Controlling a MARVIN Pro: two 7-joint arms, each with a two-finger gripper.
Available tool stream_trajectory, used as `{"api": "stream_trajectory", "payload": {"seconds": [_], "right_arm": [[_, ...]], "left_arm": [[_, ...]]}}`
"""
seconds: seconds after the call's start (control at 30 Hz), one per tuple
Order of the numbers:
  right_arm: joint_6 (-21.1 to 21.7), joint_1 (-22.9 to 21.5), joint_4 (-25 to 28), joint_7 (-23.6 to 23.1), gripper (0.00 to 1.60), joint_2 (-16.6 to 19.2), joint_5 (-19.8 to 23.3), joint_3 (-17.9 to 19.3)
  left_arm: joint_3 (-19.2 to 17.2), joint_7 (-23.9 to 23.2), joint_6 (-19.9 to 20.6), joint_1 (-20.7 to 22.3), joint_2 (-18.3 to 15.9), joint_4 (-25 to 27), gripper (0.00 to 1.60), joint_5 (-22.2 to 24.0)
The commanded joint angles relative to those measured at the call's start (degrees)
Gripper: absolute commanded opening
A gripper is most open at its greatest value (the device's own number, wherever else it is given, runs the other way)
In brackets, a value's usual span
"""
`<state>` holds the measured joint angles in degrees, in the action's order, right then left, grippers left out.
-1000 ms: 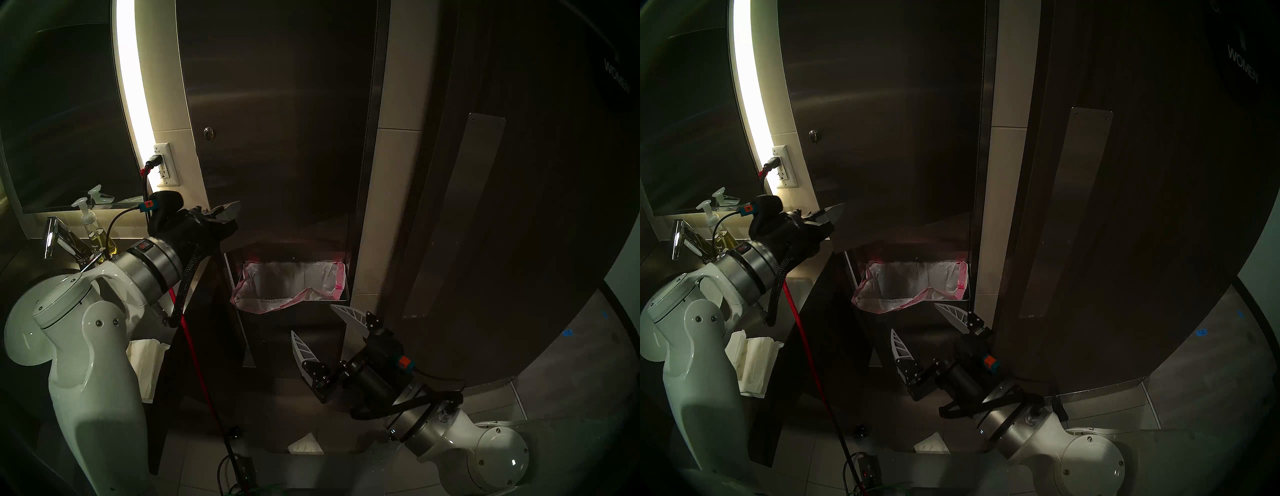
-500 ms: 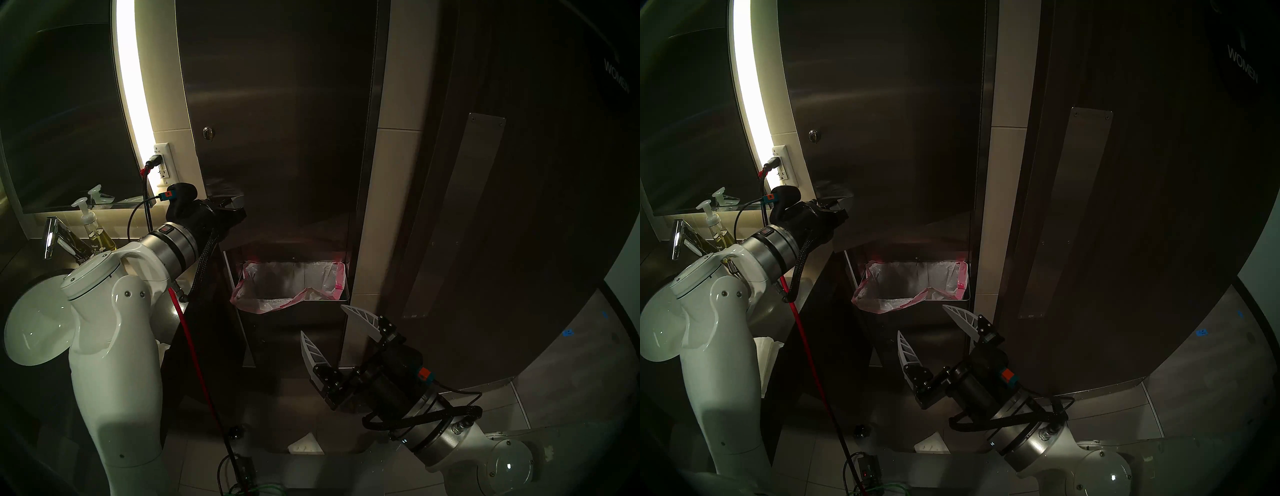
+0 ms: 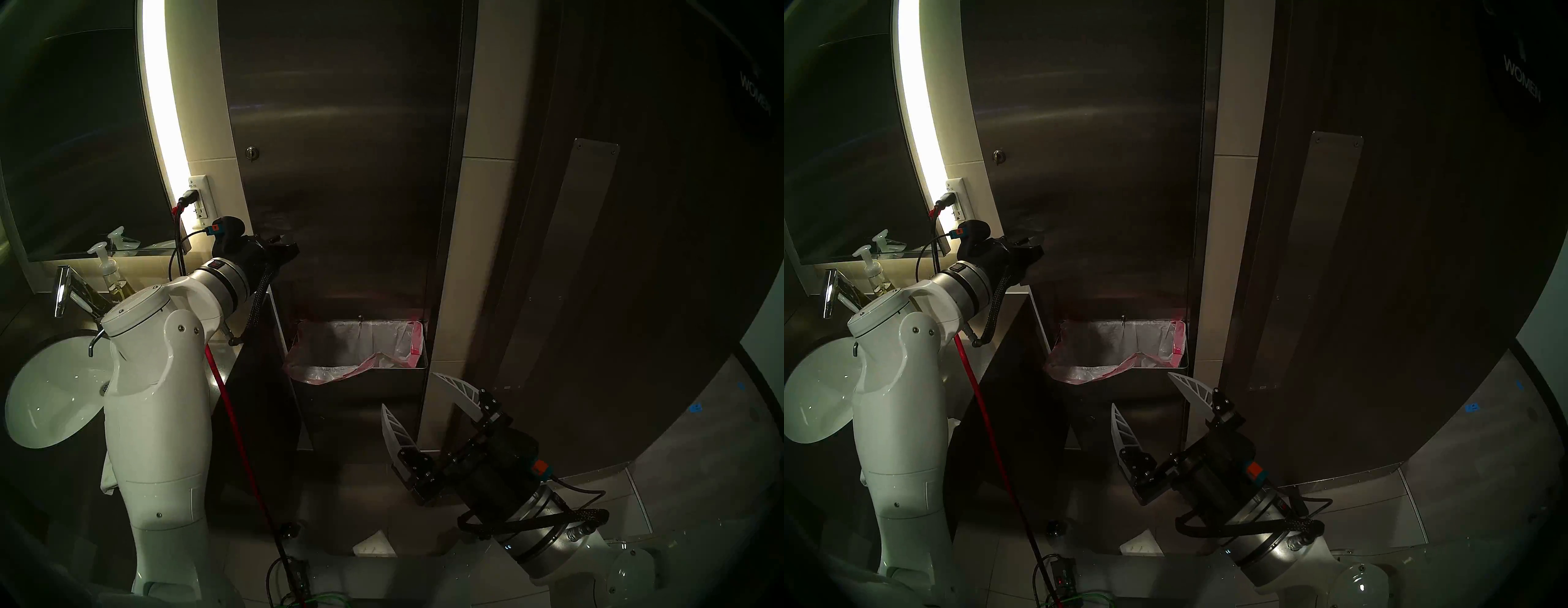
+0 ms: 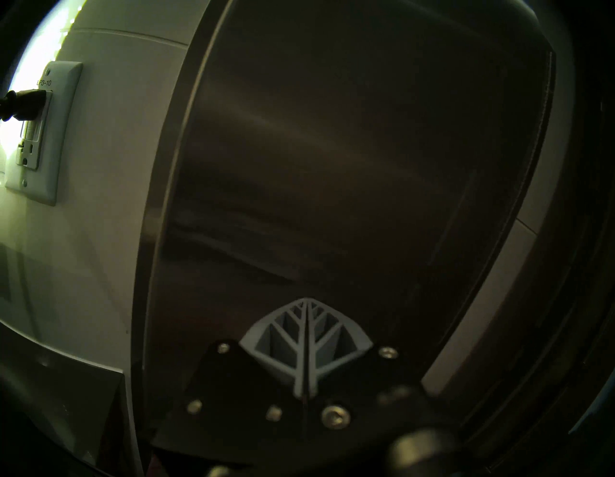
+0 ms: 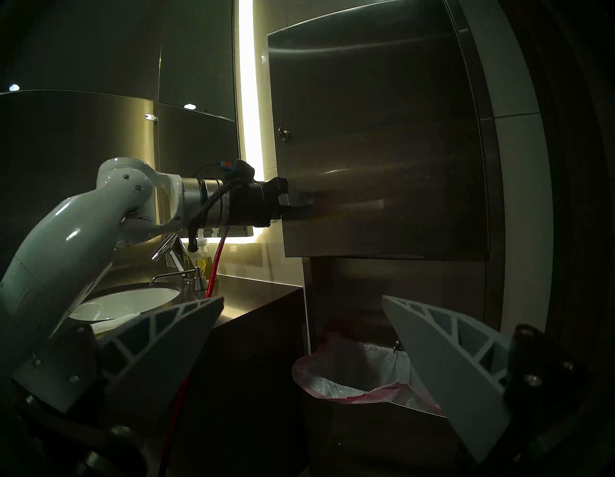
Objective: Twist key and close towel dispenser
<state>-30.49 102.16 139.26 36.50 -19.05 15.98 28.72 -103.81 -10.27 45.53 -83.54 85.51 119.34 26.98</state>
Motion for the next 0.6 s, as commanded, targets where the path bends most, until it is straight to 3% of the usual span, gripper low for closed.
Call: {"api": "stream_trajectory", "payload": {"seconds": [0.0,0.33,0.57], "right_arm": [[-2.26,0.98,0.74,1.38,1.60,1.01,-2.41,0.00],[-4.15,2.14,0.74,3.31,1.60,1.90,-4.50,-0.11],[-5.28,2.89,0.74,4.62,1.60,2.42,-5.95,-0.16]], "left_arm": [[-0.88,1.35,-2.09,6.66,-1.56,-2.50,0.00,-0.13],[-1.47,2.80,-3.33,11.67,-3.71,-7.58,0.00,0.04],[1.34,2.50,-3.65,15.03,-3.95,-10.30,0.00,0.90]]}}
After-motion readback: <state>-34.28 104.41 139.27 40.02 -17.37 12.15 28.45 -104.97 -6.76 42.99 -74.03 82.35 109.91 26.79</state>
